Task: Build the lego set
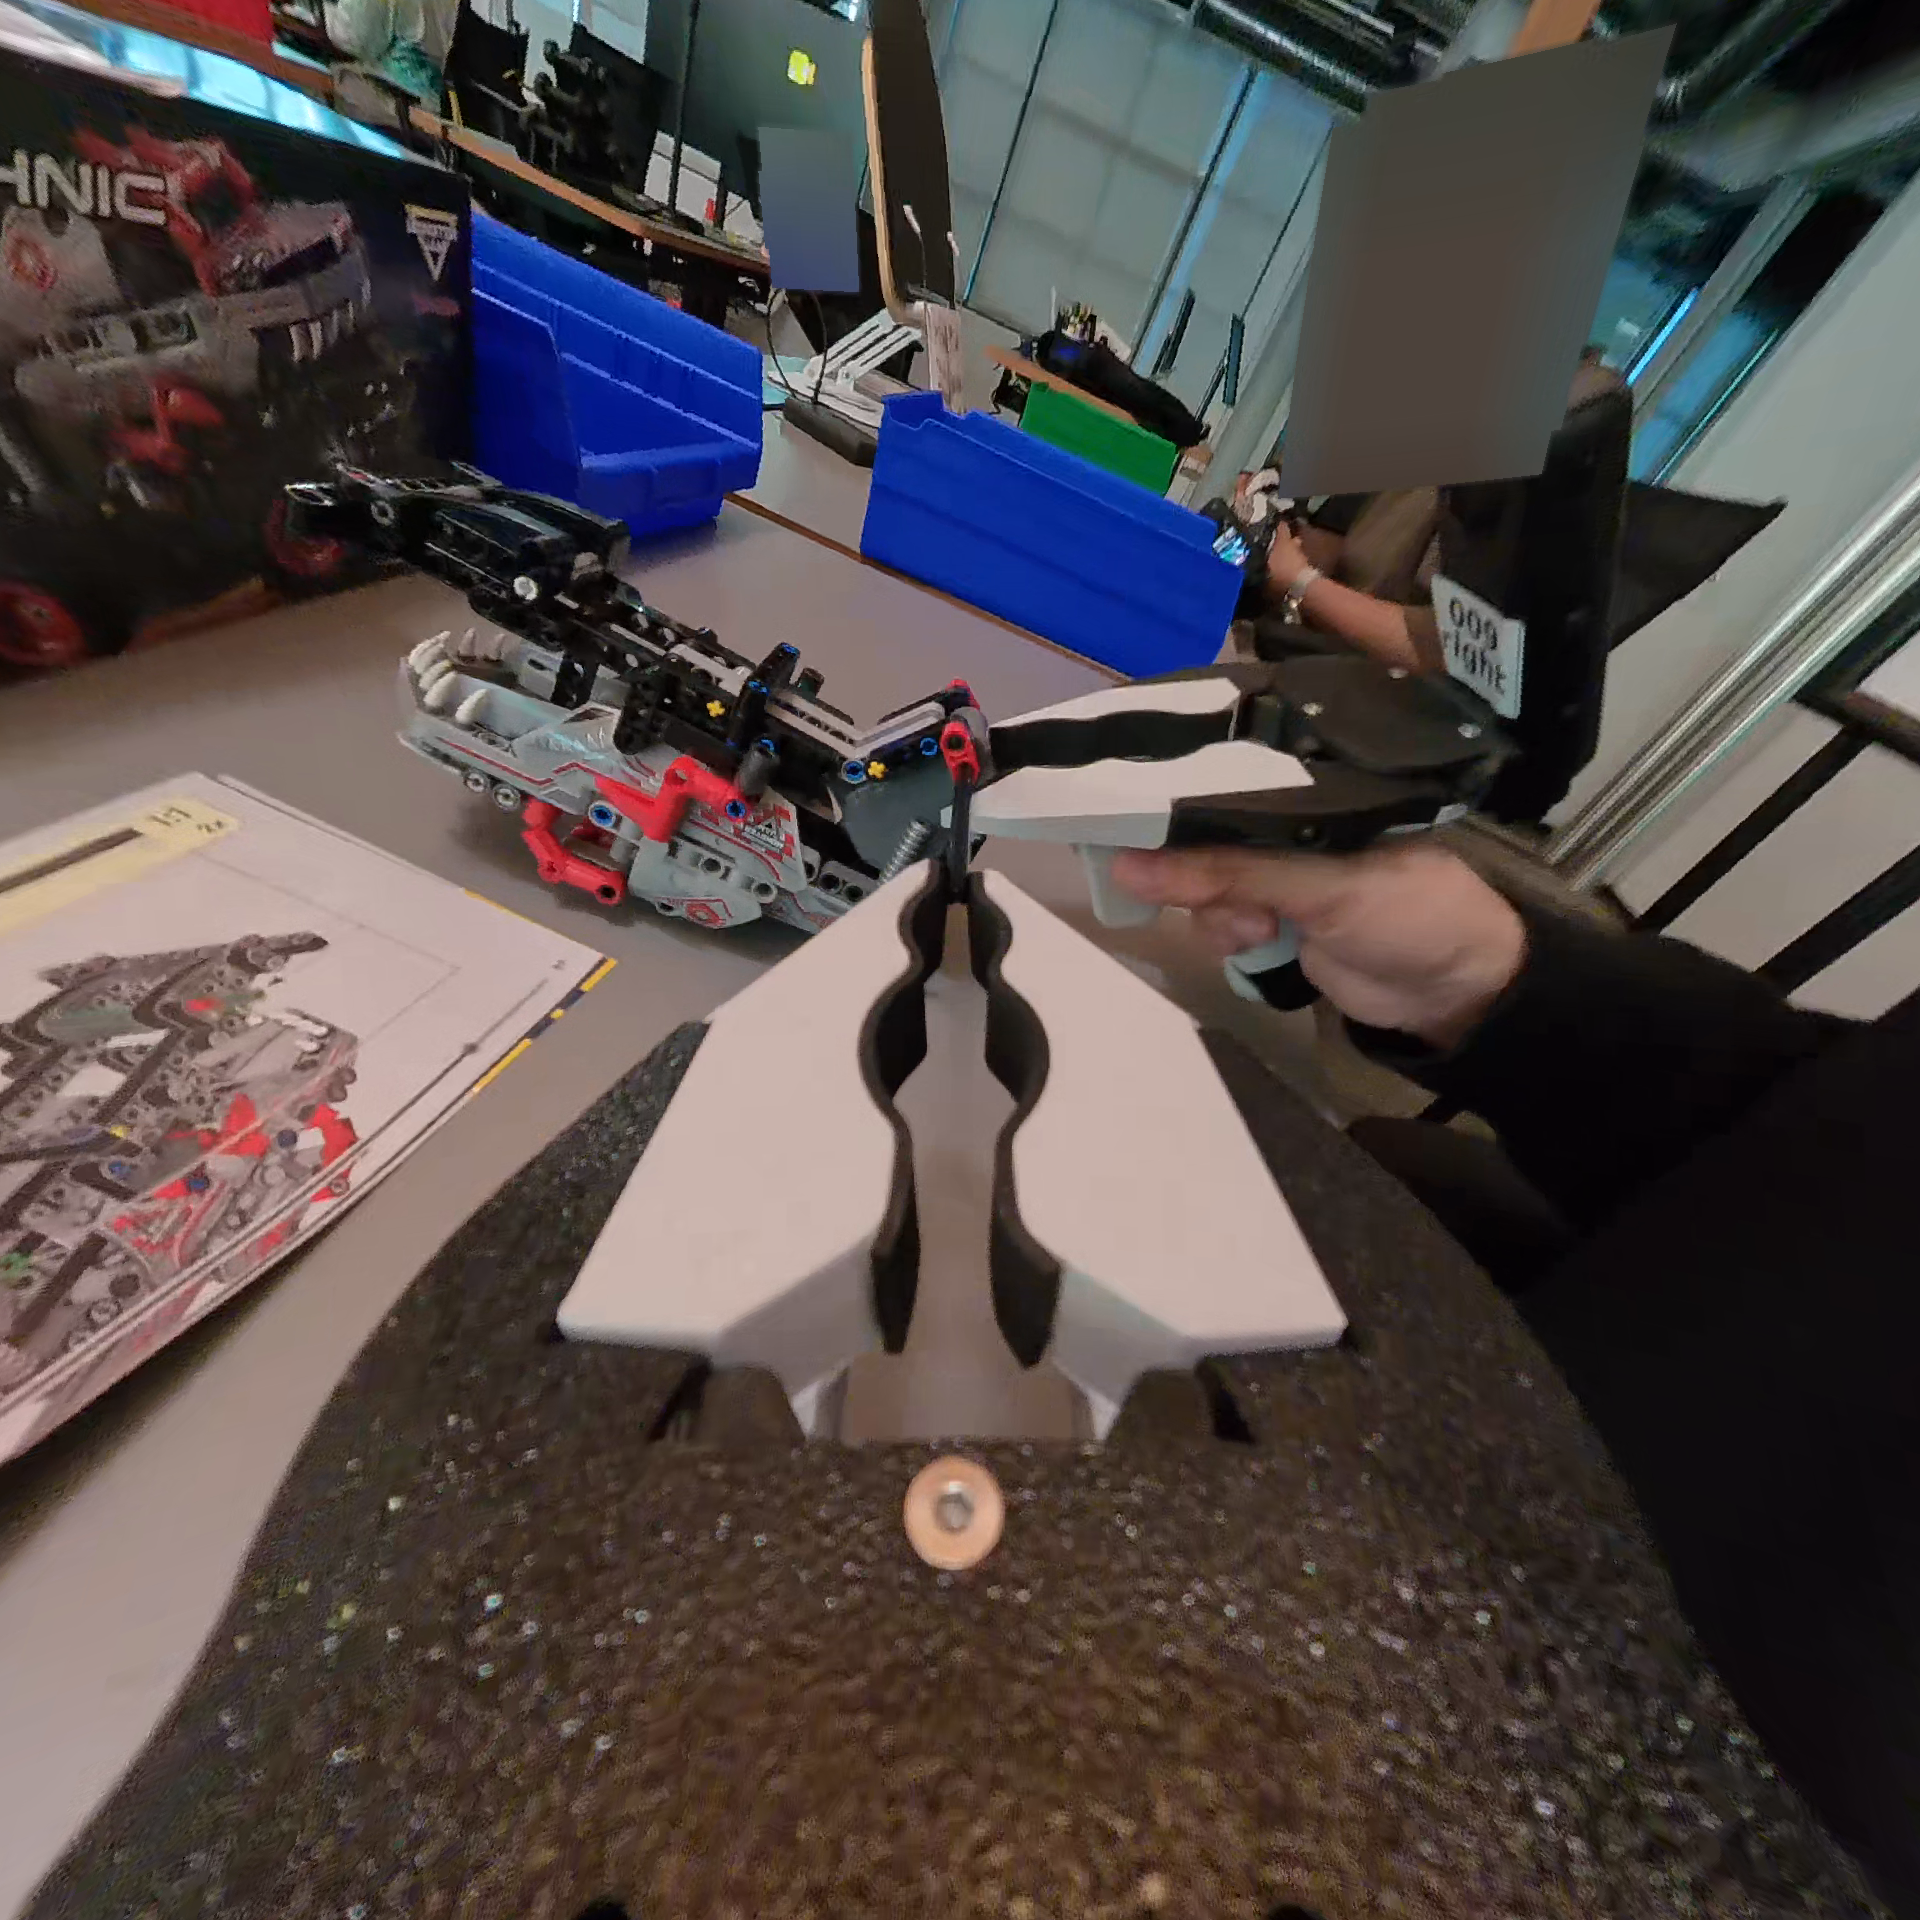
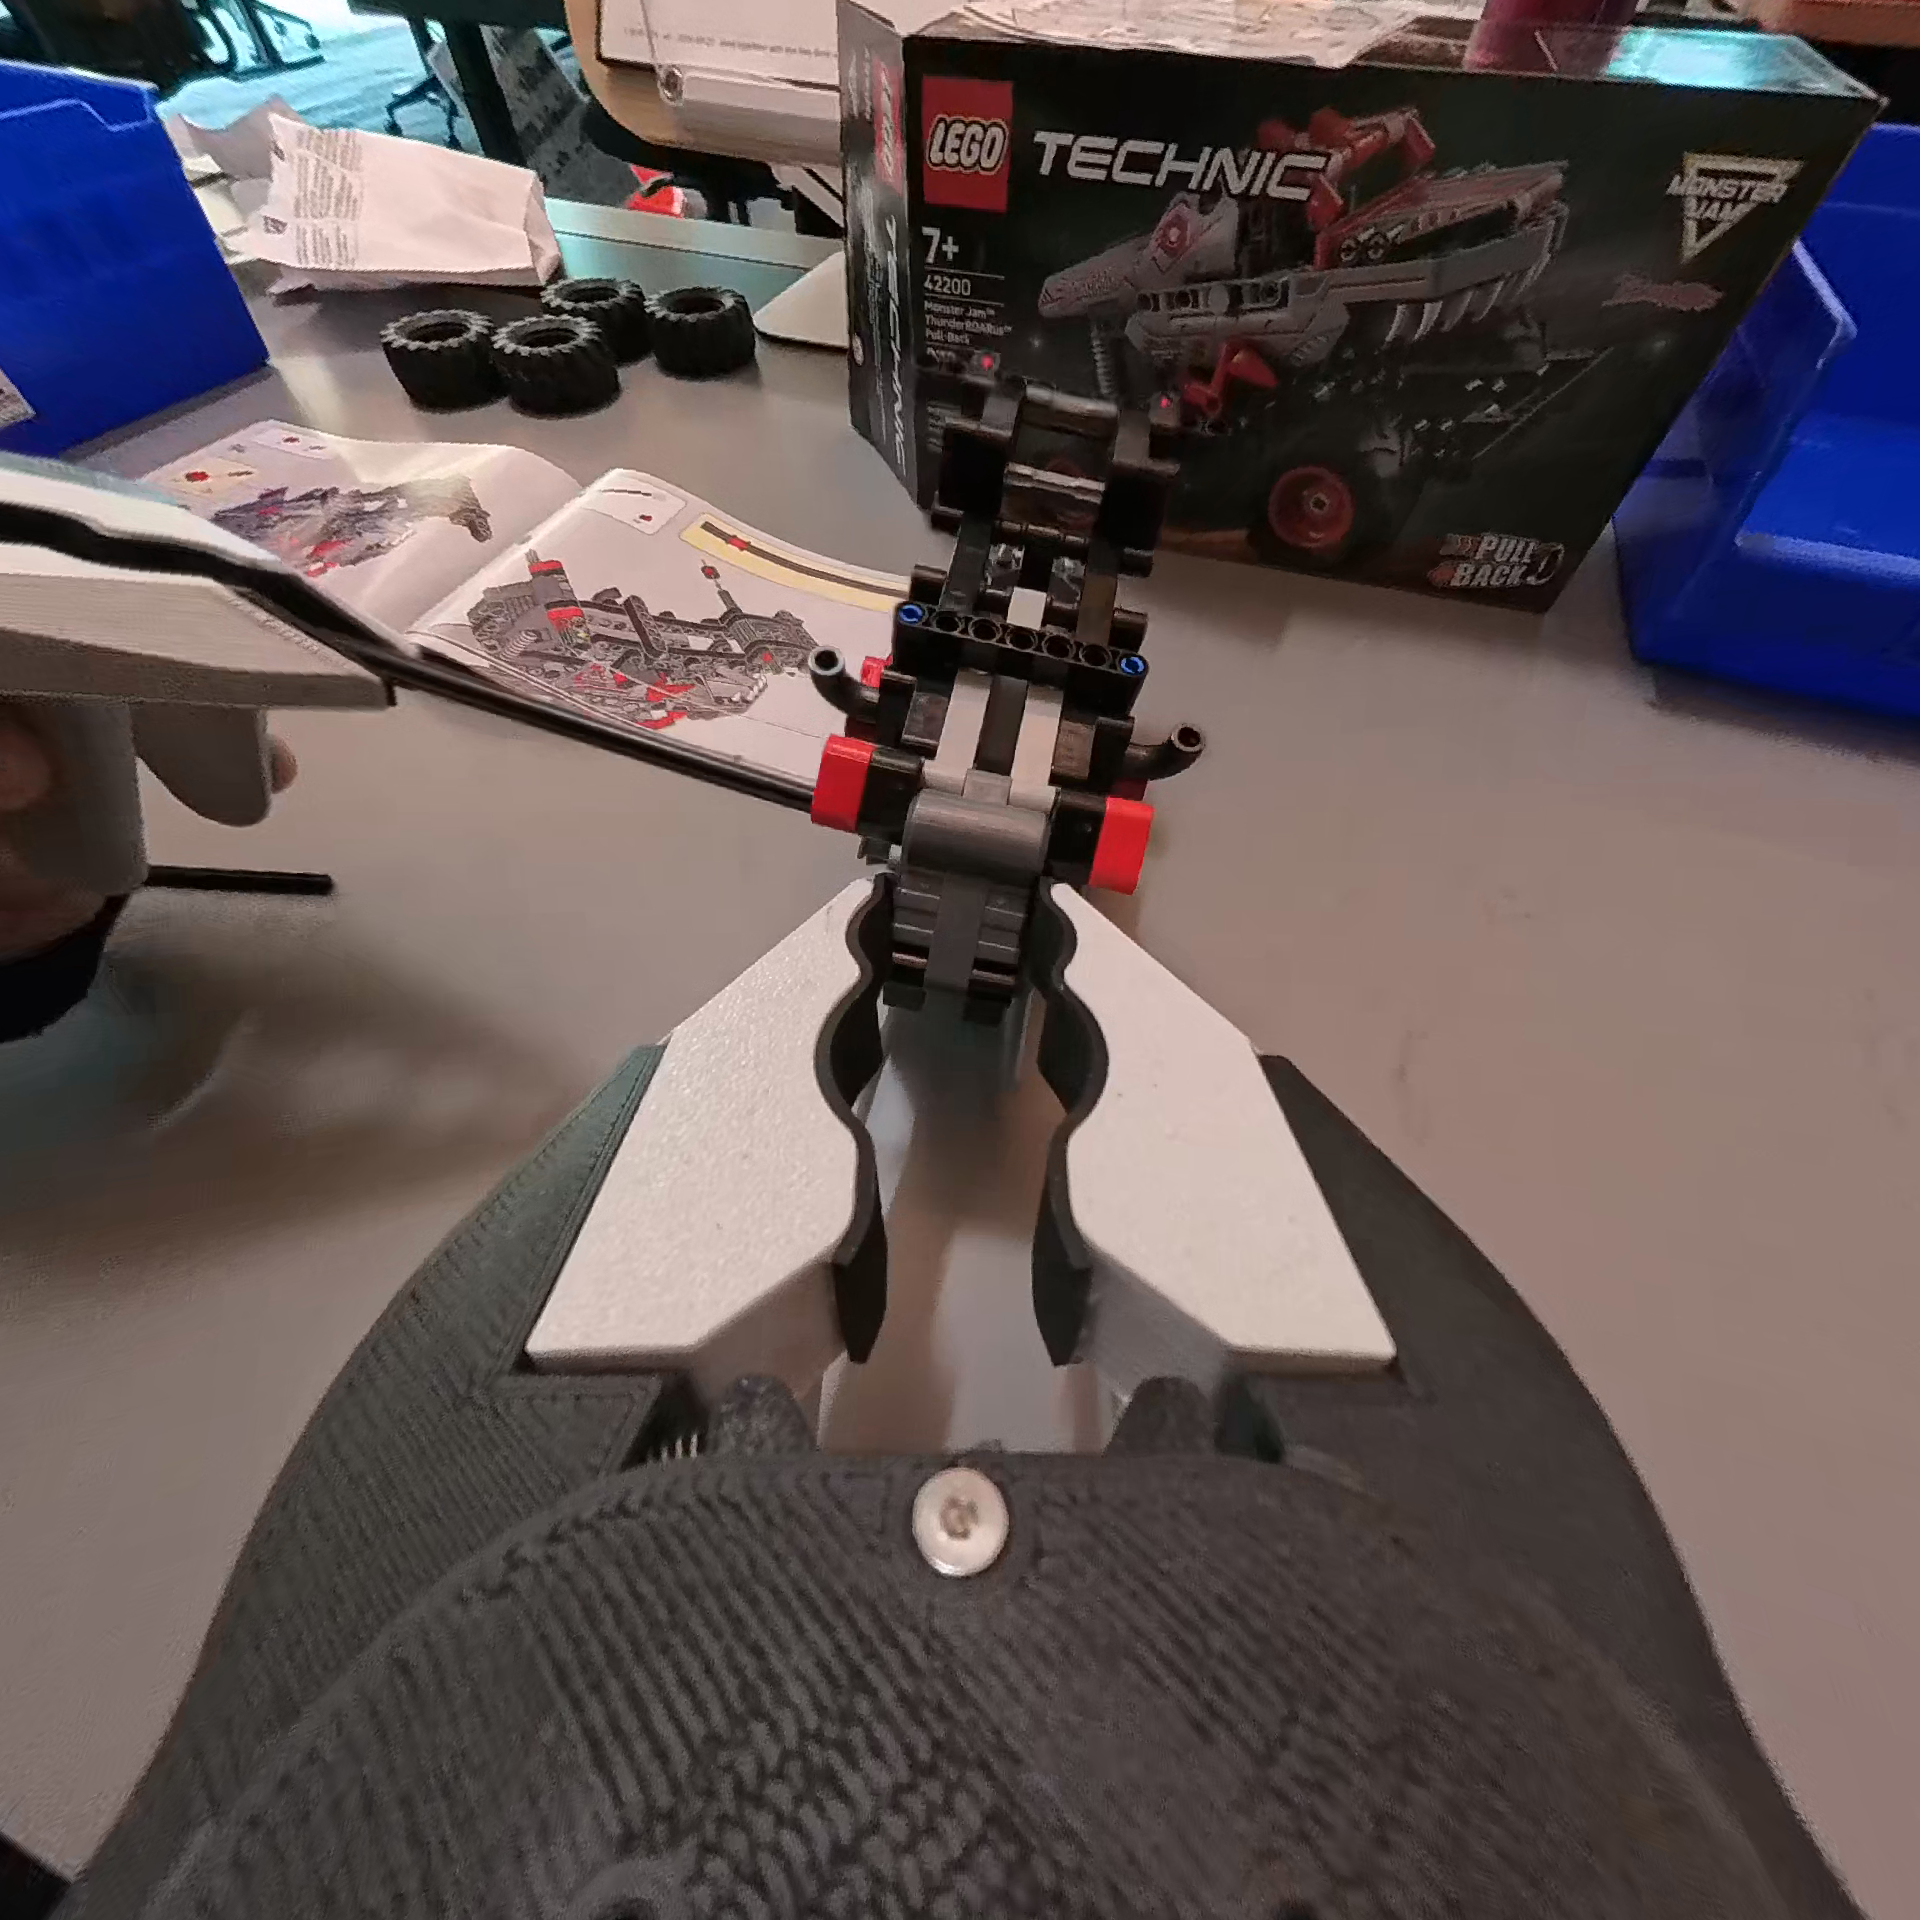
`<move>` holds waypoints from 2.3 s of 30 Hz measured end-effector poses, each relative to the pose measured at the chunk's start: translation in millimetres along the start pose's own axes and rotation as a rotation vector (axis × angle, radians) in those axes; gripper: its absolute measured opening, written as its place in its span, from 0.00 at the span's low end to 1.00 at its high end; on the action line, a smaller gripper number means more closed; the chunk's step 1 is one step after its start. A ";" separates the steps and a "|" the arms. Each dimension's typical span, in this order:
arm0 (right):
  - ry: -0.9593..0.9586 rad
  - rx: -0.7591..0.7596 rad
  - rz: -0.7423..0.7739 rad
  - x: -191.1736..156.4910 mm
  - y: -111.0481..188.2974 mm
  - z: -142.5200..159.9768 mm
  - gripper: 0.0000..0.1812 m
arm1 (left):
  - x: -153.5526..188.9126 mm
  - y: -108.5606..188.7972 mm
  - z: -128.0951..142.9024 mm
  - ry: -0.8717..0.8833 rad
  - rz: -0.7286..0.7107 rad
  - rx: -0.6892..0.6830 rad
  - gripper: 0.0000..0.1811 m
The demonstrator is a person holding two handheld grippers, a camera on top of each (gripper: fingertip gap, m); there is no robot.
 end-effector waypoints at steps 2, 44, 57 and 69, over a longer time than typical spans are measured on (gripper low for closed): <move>0.003 -0.007 0.008 0.1 0.4 1.2 0.14 | 3.1 -0.4 1.1 -0.112 -0.015 -0.004 0.01; 0.159 -0.025 0.112 -31.4 -7.8 3.2 0.13 | 4.2 -44.3 21.5 -0.201 -0.093 -0.222 0.01; 0.113 0.048 0.308 -12.4 8.0 1.1 0.13 | 1.4 -20.9 7.0 -0.255 -0.128 -0.189 0.16; 0.111 0.053 0.290 -14.1 8.5 2.8 0.13 | 3.4 -64.9 12.7 -0.209 0.000 -0.240 0.09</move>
Point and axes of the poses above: each gripper's, where its closed fingertips meet, y back along the fingers, z out of its underside, x = y × z across the jaws, the point moved 5 cm from there along y, back along the fingers, and after that the axes turned 6 degrees about x, right-handed, at the moved point
